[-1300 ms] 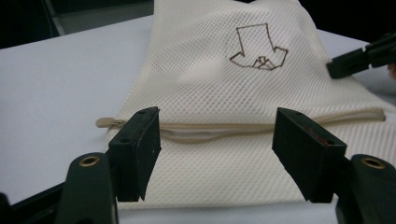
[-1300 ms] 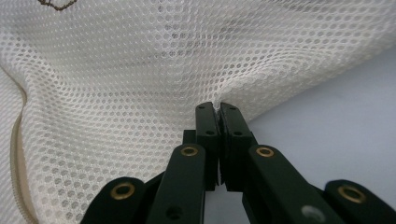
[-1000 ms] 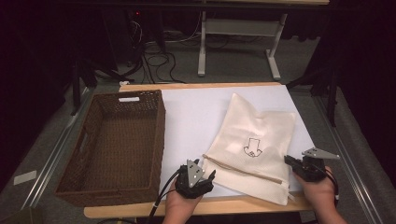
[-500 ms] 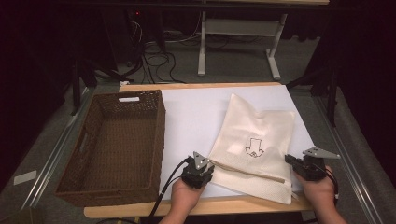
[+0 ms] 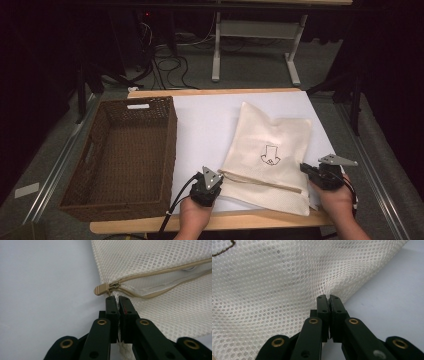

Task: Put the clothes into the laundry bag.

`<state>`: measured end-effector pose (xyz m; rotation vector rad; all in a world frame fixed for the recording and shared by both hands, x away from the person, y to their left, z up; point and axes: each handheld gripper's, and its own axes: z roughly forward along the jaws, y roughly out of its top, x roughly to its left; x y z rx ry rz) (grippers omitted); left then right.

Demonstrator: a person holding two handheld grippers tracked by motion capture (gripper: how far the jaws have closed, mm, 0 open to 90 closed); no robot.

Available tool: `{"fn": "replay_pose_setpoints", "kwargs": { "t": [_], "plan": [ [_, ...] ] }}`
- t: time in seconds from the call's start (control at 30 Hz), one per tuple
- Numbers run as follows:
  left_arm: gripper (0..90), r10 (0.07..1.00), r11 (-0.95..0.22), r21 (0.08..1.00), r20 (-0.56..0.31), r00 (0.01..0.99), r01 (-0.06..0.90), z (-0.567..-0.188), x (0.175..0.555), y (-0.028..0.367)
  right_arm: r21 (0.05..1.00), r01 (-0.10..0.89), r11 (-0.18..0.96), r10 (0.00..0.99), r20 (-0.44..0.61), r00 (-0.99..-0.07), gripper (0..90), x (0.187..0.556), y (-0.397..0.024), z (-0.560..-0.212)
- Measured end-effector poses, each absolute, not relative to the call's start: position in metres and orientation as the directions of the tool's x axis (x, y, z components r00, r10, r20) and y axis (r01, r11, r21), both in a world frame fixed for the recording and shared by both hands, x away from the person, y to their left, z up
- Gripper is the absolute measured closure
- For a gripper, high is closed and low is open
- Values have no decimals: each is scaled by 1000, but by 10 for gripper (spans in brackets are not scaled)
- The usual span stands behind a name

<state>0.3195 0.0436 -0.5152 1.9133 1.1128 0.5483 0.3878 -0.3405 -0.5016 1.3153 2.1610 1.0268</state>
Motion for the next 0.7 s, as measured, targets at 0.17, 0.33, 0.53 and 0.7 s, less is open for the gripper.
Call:
{"fn": "replay_pose_setpoints", "kwargs": {
  "t": [0.17,0.33,0.53,0.7],
  "plan": [
    [869,877,-237,843,-27,480,482,-512,302,56,769,564,301,861,35,-507,889,402,-321,-499],
    [867,874,-228,842,-44,484,489,-511,288,60,771,550,321,846,28,-533,889,418,-305,-499],
    [862,848,-271,827,-38,529,493,-517,278,48,773,544,326,847,17,-532,889,432,-302,-498],
    [854,842,-290,819,-28,538,496,-520,280,45,778,545,313,854,21,-520,889,435,-309,-496]
  ]
}}
